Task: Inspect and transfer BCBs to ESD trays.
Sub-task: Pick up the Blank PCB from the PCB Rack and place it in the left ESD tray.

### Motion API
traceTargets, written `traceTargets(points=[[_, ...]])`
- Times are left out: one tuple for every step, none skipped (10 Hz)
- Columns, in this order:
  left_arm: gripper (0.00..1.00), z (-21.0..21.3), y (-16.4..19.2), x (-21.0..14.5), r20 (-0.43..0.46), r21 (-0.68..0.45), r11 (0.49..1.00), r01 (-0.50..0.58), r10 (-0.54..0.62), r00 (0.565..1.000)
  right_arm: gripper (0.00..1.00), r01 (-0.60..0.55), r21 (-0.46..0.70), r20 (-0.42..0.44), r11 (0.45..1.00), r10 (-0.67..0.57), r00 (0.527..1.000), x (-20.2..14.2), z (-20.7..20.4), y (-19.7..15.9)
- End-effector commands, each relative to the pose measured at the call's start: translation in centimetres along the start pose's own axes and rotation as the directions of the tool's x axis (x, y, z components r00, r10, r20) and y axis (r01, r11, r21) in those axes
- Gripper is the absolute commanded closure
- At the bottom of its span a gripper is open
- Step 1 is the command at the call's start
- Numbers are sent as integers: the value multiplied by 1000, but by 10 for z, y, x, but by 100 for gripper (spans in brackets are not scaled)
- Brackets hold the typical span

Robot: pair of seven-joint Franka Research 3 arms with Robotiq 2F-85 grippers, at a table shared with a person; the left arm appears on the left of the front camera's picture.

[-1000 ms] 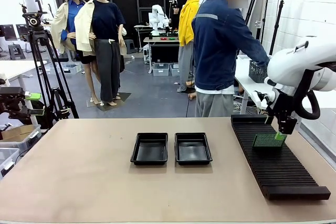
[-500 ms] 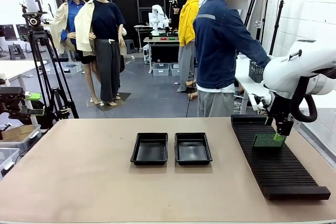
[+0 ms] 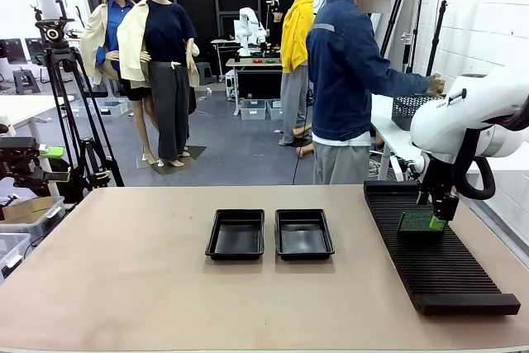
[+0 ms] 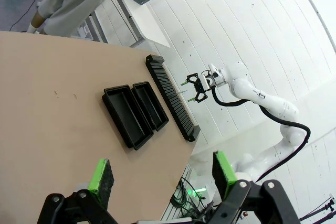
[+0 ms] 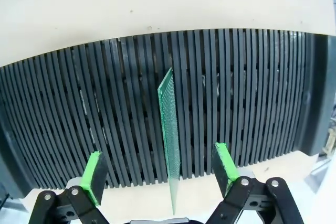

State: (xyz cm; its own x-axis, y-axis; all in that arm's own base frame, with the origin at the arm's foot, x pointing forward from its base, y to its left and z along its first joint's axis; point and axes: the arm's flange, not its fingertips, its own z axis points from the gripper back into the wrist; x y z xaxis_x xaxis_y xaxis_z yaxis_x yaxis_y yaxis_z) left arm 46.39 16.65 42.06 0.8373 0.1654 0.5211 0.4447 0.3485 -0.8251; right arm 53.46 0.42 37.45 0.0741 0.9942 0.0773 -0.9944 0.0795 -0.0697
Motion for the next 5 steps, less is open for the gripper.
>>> traceTargets(points=[[0,1,-2,1,4,2,1000,-11,11,1000,0,17,-12,-22,1000,-18,1000,0,-1,-11],[0,1,-2,1,4,2,1000,-11,11,1000,0,25,-12,-25,1000,-25,999,-1,-1,-13],[0,1,-2,1,4,2,1000,-11,11,1000,0,28,-13,-25,1000,-28,999,-1,0,-14],[0,1,-2,1,4,2,1000,-11,11,1000,0,31,-14,-21,999,-31,999,-2,1,-18],[0,1,-2,1,4,2,1000,-11,11,1000,0,34,-13,-23,999,-34,999,-1,0,-23]])
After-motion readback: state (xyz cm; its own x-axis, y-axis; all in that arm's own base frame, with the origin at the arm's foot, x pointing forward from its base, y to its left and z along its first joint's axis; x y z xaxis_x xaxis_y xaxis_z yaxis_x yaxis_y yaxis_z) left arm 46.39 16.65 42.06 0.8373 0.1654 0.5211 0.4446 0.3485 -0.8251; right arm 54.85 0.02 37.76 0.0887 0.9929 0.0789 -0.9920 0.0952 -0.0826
